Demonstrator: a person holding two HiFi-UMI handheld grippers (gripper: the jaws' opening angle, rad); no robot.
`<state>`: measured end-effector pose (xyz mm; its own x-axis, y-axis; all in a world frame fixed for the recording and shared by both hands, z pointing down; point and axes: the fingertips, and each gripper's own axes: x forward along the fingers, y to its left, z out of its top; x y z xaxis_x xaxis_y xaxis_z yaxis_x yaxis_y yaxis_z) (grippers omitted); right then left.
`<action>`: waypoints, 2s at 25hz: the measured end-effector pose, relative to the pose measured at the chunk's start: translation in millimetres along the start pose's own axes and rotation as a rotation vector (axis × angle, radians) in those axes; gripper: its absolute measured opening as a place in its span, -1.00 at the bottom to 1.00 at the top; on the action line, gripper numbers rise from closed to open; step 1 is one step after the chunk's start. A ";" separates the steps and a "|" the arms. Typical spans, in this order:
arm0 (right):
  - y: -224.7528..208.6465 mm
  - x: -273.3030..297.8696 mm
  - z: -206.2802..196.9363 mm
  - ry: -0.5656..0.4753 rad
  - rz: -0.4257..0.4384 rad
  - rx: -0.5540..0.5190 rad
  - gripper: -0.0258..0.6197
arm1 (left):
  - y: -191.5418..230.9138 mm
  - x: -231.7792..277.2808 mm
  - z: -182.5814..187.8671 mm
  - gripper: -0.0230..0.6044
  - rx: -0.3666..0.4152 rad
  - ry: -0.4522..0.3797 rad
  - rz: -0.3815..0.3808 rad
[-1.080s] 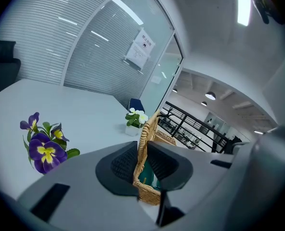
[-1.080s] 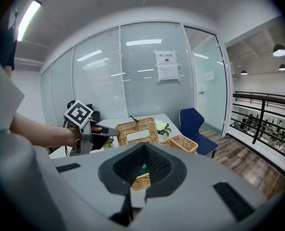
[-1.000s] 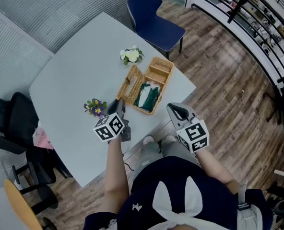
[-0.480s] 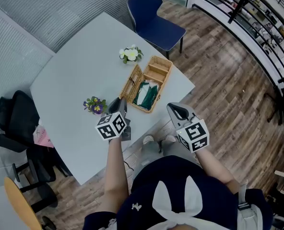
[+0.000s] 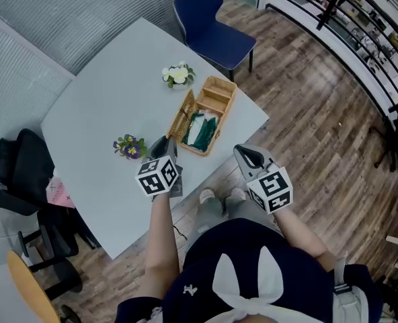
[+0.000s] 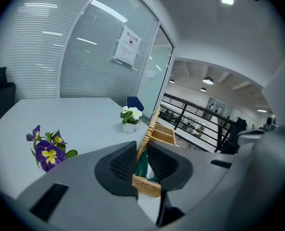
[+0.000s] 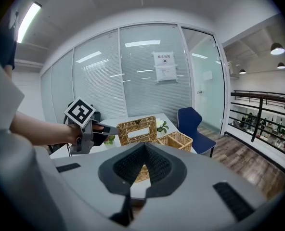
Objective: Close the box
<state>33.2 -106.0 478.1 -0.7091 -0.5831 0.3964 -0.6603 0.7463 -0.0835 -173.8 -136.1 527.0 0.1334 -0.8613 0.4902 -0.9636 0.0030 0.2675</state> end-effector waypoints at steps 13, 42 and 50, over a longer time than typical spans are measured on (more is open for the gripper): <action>-1.2 -6.8 -3.5 -0.009 -0.010 0.012 -0.90 | -10.8 -1.1 -5.4 -0.69 0.070 0.017 0.038; -1.7 -1.7 -4.8 -0.008 -0.029 0.027 -0.91 | -29.9 -0.7 -17.8 -0.69 0.331 0.057 0.054; -3.9 -2.1 -5.0 -0.003 -0.038 0.031 -0.90 | -36.3 -0.8 -24.8 -0.69 0.426 0.084 0.060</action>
<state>38.5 -106.0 482.1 -0.6845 -0.6117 0.3966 -0.6938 0.7137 -0.0966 -133.2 -122.9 537.5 0.0760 -0.8217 0.5648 -0.9774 -0.1735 -0.1209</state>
